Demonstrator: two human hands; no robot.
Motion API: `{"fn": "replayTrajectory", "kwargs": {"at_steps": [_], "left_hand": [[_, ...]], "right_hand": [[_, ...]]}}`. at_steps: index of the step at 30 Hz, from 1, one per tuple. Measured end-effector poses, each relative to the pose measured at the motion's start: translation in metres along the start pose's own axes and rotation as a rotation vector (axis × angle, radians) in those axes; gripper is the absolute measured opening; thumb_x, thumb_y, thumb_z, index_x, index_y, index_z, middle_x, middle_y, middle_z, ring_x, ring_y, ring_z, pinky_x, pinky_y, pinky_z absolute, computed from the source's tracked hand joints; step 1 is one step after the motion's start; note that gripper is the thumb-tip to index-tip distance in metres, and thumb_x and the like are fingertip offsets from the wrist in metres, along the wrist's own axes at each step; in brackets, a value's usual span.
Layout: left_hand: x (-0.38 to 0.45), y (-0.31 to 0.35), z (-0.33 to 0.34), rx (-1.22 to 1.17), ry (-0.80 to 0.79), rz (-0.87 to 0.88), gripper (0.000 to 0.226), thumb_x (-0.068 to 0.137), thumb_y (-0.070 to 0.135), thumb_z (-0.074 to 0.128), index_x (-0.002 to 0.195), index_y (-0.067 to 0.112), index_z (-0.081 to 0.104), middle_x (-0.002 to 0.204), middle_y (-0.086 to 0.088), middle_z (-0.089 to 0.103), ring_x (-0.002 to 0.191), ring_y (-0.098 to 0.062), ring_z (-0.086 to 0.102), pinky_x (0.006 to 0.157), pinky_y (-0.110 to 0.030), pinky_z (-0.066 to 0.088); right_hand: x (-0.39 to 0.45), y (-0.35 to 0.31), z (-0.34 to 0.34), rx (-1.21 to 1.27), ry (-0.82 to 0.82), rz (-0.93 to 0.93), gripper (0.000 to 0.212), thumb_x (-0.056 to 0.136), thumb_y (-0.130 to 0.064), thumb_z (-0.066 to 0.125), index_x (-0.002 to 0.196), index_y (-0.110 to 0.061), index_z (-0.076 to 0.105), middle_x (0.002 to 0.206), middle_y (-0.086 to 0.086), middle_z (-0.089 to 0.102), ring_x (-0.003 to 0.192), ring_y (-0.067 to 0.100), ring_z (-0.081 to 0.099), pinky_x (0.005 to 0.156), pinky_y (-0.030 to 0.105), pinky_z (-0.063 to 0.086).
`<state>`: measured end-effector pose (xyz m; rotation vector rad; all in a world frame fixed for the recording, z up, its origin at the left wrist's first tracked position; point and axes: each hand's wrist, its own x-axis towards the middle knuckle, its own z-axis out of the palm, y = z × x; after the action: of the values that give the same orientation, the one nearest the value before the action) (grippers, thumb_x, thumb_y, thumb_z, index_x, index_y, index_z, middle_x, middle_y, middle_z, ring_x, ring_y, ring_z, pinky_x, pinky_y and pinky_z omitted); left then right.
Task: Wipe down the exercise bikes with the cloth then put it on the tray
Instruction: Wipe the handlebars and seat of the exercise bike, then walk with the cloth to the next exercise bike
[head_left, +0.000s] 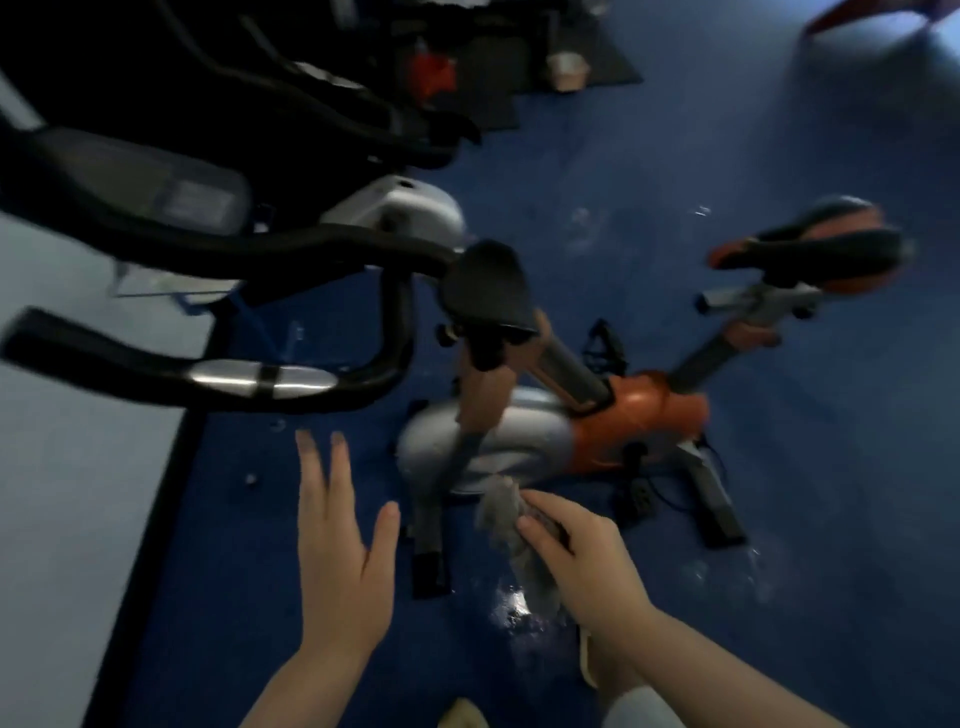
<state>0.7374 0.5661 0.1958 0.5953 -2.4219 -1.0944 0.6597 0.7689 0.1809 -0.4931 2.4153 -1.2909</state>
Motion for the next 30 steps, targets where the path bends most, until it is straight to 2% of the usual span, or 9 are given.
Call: {"fn": "replayTrajectory", "kwargs": {"at_steps": [3,5,8,11,15,19,21,25,30], "left_hand": [[-0.012,-0.009,0.052,0.103,-0.397,-0.169,0.075,0.096,0.026,0.053,0.153,0.036,0.006,0.154,0.027,-0.024,0.148,-0.004,-0.003,0.118,-0.031,0.017],[-0.018,-0.003,0.088,0.178,-0.658,-0.181,0.063,0.097,0.026,0.052,0.152,0.026,0.022,0.161,0.014,0.001,0.147,-0.014,0.015,0.118,-0.033,0.020],[-0.030,0.030,0.145,0.292,-0.878,-0.058,0.049,0.097,0.030,0.048,0.144,0.026,0.040,0.152,0.006,0.039,0.136,-0.015,0.039,0.118,-0.036,0.021],[-0.041,0.078,0.211,0.414,-1.022,0.132,0.043,0.096,0.032,0.044,0.139,0.028,0.047,0.146,0.009,0.047,0.131,-0.011,0.044,0.119,-0.035,0.013],[-0.061,0.141,0.297,0.483,-1.181,0.270,0.042,0.096,0.033,0.041,0.137,0.028,0.048,0.141,0.006,0.052,0.129,-0.013,0.046,0.118,-0.036,0.011],[-0.079,0.187,0.374,0.571,-1.293,0.284,0.041,0.095,0.039,0.041,0.135,0.030,0.049,0.137,0.005,0.056,0.128,-0.018,0.048,0.117,-0.037,0.014],[-0.082,0.205,0.405,0.563,-1.293,0.280,0.041,0.096,0.039,0.042,0.135,0.029,0.049,0.136,0.004,0.057,0.127,-0.018,0.049,0.116,-0.036,0.018],[-0.080,0.238,0.438,0.476,-1.319,0.232,0.041,0.094,0.034,0.051,0.134,0.024,0.053,0.138,0.002,0.054,0.126,-0.019,0.051,0.106,-0.036,0.040],[-0.049,0.271,0.492,0.539,-1.300,0.265,0.042,0.093,0.034,0.051,0.134,0.024,0.052,0.139,0.000,0.051,0.126,-0.022,0.049,0.103,-0.038,0.042]], "right_hand": [[-0.031,0.042,-0.034,-0.124,0.118,0.169,0.014,0.093,-0.036,0.056,0.104,-0.040,0.062,0.092,-0.015,0.071,0.084,0.001,0.064,0.075,0.034,0.054],[-0.049,0.066,-0.062,-0.248,0.153,0.253,0.013,0.092,-0.039,0.054,0.104,-0.037,0.061,0.092,-0.014,0.069,0.085,0.007,0.063,0.072,0.034,0.052],[-0.075,0.101,-0.102,-0.432,0.121,0.346,0.019,0.096,-0.042,0.046,0.108,-0.036,0.059,0.102,-0.014,0.064,0.092,0.013,0.061,0.069,0.031,0.047],[-0.102,0.138,-0.140,-0.538,0.109,0.408,0.021,0.098,-0.038,0.042,0.109,-0.030,0.057,0.110,-0.011,0.061,0.092,0.014,0.059,0.065,0.029,0.042],[-0.132,0.188,-0.194,-0.539,0.144,0.505,0.019,0.098,-0.035,0.042,0.104,-0.026,0.057,0.107,-0.007,0.061,0.090,0.015,0.059,0.065,0.029,0.042],[-0.157,0.240,-0.245,-0.468,0.223,0.627,0.021,0.096,-0.040,0.042,0.104,-0.027,0.057,0.102,-0.009,0.062,0.087,0.014,0.059,0.062,0.028,0.040],[-0.164,0.263,-0.273,-0.457,0.257,0.669,0.020,0.096,-0.040,0.043,0.101,-0.026,0.057,0.100,-0.007,0.062,0.086,0.015,0.058,0.062,0.030,0.040],[-0.169,0.290,-0.326,-0.401,0.328,0.770,0.016,0.095,-0.037,0.047,0.095,-0.024,0.057,0.091,-0.004,0.063,0.080,0.018,0.057,0.060,0.031,0.041],[-0.144,0.327,-0.380,-0.360,0.322,0.843,0.017,0.096,-0.039,0.044,0.095,-0.028,0.058,0.087,-0.008,0.063,0.075,0.014,0.058,0.059,0.031,0.047]]}}
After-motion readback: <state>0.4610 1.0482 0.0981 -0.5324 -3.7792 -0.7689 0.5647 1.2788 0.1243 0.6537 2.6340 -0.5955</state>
